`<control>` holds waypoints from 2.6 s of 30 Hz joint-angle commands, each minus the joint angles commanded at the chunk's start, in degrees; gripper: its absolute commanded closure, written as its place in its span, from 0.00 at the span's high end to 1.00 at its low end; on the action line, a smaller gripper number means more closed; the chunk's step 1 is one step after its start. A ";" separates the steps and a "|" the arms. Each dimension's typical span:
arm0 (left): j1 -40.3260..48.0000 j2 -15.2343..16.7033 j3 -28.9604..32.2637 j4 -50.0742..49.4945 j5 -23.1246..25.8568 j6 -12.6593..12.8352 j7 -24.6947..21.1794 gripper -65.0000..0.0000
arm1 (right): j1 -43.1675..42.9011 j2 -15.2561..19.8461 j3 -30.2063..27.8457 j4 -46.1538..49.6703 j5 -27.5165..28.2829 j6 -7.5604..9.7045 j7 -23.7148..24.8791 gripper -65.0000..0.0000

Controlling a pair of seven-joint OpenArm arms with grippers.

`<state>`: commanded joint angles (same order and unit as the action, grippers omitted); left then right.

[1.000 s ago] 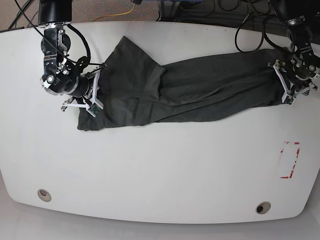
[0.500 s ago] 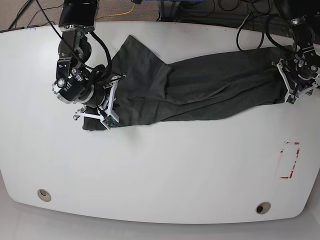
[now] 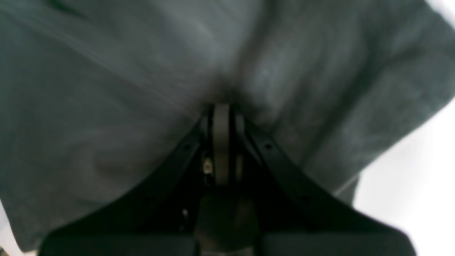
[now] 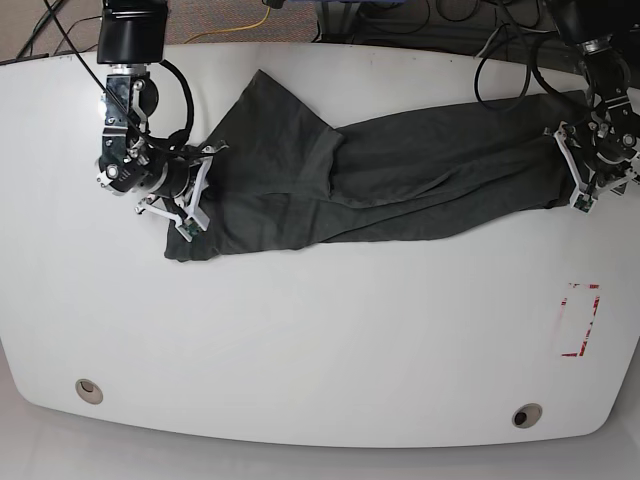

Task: Layout the t-shirt on the table in an organized manner, then fold the t-shirt properly
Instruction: 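Release the right gripper and lift it off the strip end, then move the right gripper along the strip and grasp its edge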

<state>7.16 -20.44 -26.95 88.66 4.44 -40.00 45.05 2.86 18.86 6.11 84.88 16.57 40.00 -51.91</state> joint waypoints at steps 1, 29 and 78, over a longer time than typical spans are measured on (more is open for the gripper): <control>0.00 0.00 0.00 -0.09 0.09 0.00 0.00 0.61 | 0.35 1.14 0.00 -2.46 0.00 0.00 1.32 0.02; -0.35 -2.81 2.81 -4.04 0.18 0.00 -3.16 0.61 | 1.14 9.41 0.44 -11.43 0.00 0.00 9.41 0.02; 2.02 5.19 4.57 15.47 0.18 0.00 5.80 0.61 | -14.77 -15.56 28.22 29.98 0.70 0.00 -25.85 0.80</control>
<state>9.19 -15.25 -22.37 104.13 4.62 -40.00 50.86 -11.91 3.30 34.33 114.86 17.27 40.00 -77.76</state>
